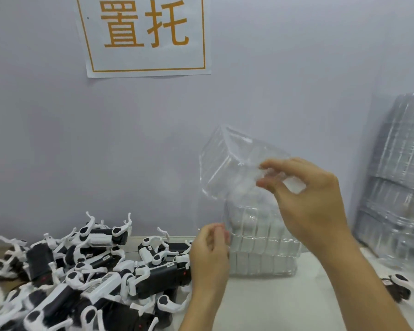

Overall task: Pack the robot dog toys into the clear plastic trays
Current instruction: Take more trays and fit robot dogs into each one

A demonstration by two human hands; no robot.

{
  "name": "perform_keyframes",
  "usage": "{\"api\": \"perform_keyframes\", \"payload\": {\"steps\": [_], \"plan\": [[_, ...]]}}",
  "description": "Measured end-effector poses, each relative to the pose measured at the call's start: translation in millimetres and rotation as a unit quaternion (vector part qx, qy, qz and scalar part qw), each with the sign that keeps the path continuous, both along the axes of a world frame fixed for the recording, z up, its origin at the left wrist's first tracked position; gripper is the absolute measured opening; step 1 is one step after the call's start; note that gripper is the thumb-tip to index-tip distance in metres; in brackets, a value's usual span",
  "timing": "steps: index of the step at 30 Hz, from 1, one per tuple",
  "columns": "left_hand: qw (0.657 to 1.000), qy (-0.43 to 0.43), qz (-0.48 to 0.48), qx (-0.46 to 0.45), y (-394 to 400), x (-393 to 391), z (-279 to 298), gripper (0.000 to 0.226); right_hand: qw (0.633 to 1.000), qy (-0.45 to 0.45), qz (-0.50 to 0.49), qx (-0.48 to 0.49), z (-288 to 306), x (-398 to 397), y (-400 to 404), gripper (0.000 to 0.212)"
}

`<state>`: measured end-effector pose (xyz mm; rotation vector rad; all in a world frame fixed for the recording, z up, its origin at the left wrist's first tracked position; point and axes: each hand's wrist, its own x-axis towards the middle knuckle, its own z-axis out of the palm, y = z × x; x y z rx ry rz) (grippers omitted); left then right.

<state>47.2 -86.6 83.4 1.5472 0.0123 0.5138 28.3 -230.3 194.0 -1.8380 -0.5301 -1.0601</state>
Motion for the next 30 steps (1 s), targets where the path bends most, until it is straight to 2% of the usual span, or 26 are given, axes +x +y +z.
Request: {"api": "perform_keyframes", "payload": {"steps": [2, 4, 6, 9, 14, 19, 22, 24, 27, 28, 30], "plan": [[0.987, -0.039, -0.064, -0.139, 12, -22, 7, 0.032, 1.000, -0.006, 0.008, 0.024, -20, -19, 5, 0.019], [0.962, -0.082, -0.148, -0.213, 22, -43, 15, 0.039, 0.999, 0.010, 0.015, 0.051, -40, -29, 14, 0.022], [0.960, -0.104, -0.174, -0.192, 26, -54, 19, 0.035, 0.996, 0.036, 0.022, 0.080, -59, -30, 25, 0.023], [0.980, -0.108, -0.116, -0.120, 25, -52, 16, 0.016, 0.991, 0.073, 0.027, 0.113, -84, -21, 35, 0.023], [0.987, -0.089, -0.074, -0.116, 30, -46, 12, 0.013, 0.980, 0.127, 0.056, 0.146, -95, -10, 36, 0.028], [0.987, -0.101, -0.066, -0.102, 42, -49, 17, 0.010, 0.979, 0.102, 0.061, 0.166, -87, -12, 34, 0.027], [0.984, -0.108, -0.018, -0.142, 65, -51, 18, 0.010, 0.962, 0.058, 0.008, 0.266, -78, -16, 19, 0.011], [0.972, -0.103, -0.007, -0.212, 88, -52, 18, 0.012, 0.949, 0.056, -0.028, 0.308, -69, -19, -17, 0.022], [0.955, -0.091, -0.029, -0.279, 109, -52, 16, 0.010, 0.982, 0.108, -0.019, 0.152, -44, -30, -64, 0.038], [0.950, -0.090, -0.034, -0.296, 112, -52, 15, 0.008, 0.988, 0.098, -0.033, 0.113, -36, -28, -66, 0.033], [0.940, -0.091, -0.041, -0.326, 112, -50, 12, 0.006, 0.988, 0.014, -0.059, 0.140, -19, -18, -46, 0.014]]}}
